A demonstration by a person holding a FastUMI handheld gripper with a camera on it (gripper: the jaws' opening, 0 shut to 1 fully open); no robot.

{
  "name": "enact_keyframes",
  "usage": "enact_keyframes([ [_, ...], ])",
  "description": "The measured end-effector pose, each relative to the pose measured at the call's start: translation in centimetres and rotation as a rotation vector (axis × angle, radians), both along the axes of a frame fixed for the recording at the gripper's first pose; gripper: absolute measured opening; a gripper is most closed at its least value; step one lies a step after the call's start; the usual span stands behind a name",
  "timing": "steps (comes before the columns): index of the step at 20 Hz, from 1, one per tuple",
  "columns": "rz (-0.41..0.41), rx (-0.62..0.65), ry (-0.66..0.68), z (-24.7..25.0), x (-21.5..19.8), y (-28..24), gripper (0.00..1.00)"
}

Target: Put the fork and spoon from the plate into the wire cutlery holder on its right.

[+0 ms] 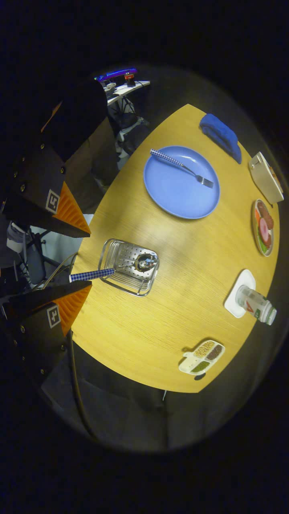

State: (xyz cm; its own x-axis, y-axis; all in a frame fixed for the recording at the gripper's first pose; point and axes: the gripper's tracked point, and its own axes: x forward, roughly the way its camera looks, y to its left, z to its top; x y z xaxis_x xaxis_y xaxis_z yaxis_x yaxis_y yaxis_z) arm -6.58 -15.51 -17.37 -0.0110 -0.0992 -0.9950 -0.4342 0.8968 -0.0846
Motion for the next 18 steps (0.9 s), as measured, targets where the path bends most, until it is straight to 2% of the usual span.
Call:
enact_keyframes([
  [1,-0.036,0.026,-0.058,0.2,-0.8,1.4,0.75],
  [2,-0.066,0.055,-0.104,0.2,-0.7,3.1,0.98],
  [5,-0.155,0.117,-0.186,-0.6,-1.7,7.0,0.97],
  [8,-0.171,0.164,-0.216,-1.3,-2.7,10.3,0.97],
  [15,-0.085,0.286,-0.381,-0.6,-0.5,17.9,0.97],
  [18,-0.101,0.326,-0.451,-1.2,0.3,20.3,0.98],
])
